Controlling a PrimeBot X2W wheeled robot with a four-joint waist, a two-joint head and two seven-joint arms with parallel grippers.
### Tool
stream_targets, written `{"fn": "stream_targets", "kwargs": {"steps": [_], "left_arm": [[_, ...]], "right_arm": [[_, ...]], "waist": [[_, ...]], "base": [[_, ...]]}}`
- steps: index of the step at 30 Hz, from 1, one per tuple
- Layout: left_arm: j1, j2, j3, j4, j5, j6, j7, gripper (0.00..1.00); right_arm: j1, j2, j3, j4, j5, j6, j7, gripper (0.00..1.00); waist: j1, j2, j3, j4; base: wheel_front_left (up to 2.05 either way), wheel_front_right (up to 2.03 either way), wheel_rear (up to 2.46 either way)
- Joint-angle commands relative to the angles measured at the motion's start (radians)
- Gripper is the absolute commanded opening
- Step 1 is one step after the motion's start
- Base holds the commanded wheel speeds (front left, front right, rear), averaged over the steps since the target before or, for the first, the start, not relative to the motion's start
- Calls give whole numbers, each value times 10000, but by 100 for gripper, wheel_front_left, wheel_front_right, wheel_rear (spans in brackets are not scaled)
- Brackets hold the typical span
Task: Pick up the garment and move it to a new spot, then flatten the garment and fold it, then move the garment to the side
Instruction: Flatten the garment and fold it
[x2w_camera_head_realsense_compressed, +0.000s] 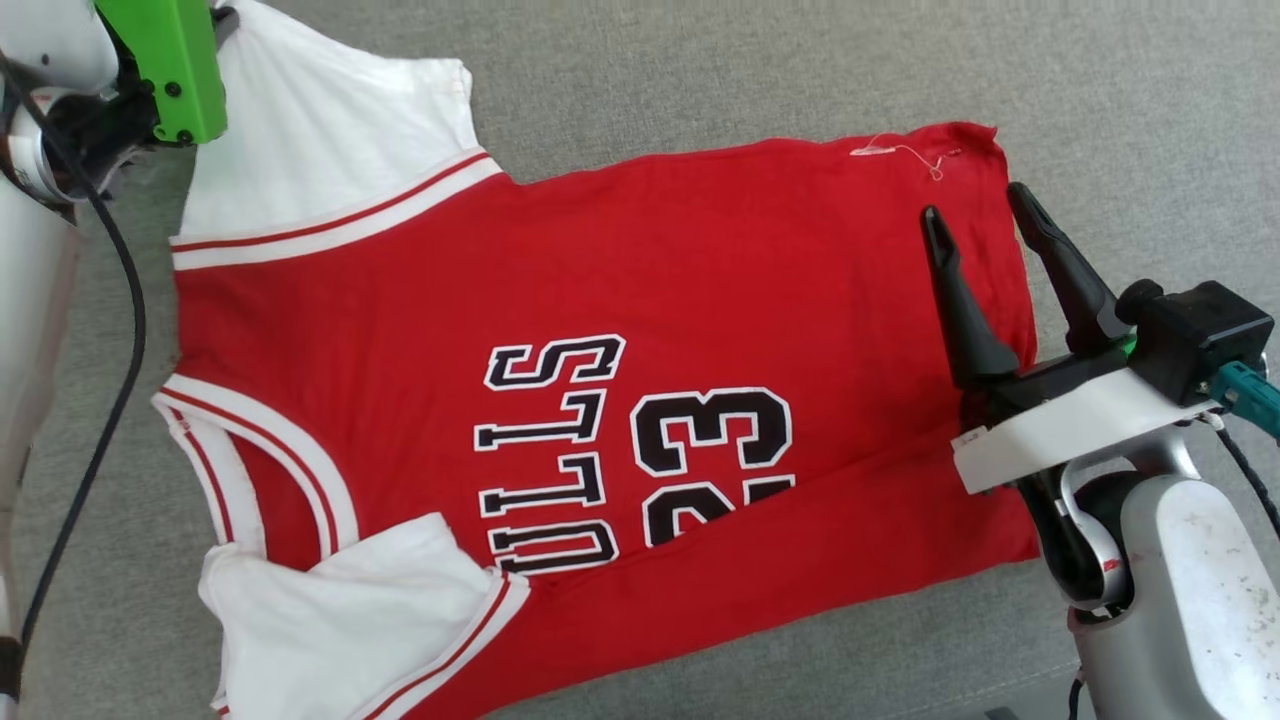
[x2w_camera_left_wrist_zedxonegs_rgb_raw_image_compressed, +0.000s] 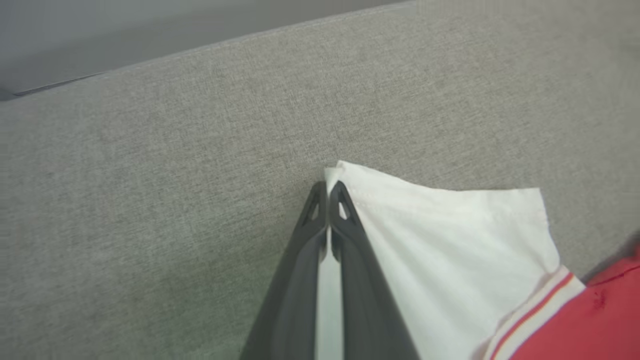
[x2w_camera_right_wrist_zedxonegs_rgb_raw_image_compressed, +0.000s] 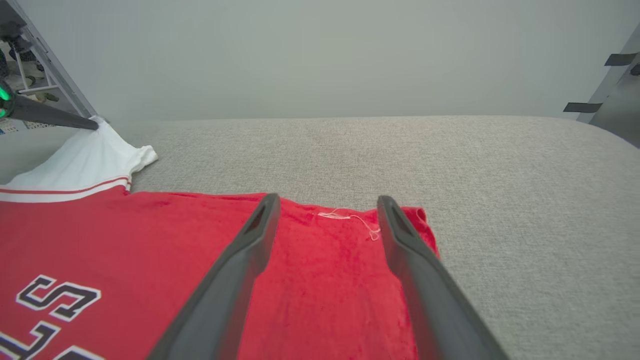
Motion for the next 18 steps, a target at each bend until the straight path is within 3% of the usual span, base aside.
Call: {"fn": "stream_targets", "kwargs": {"steps": [1, 9, 15, 18], "left_arm": [[258, -48, 105, -96, -241, -46, -235, 0], [1420, 117, -24, -1220, -609, -95, -1009, 0], [2508, 472, -254, -3205, -661, -67, -1211, 0], [3126, 729, -191, -4457, -720, 198, -1278, 0]], "right_arm": [[-6, -129, -11, 52, -97, 2, 234, 100], [148, -1299, -147, -21, 0, 2, 2358, 100], [-494, -2518, -86, 27, 494, 2, 4688, 100], [-1149, -3029, 2, 320, 851, 2, 5599, 100]], "waist": [[0, 120, -474, 281], [0, 120, -1453, 935], [0, 120, -1689, 1366], [0, 120, -1599, 1561]], "base": [[0, 0, 0], [0, 0, 0], [0, 0, 0], [0, 0, 0]]}}
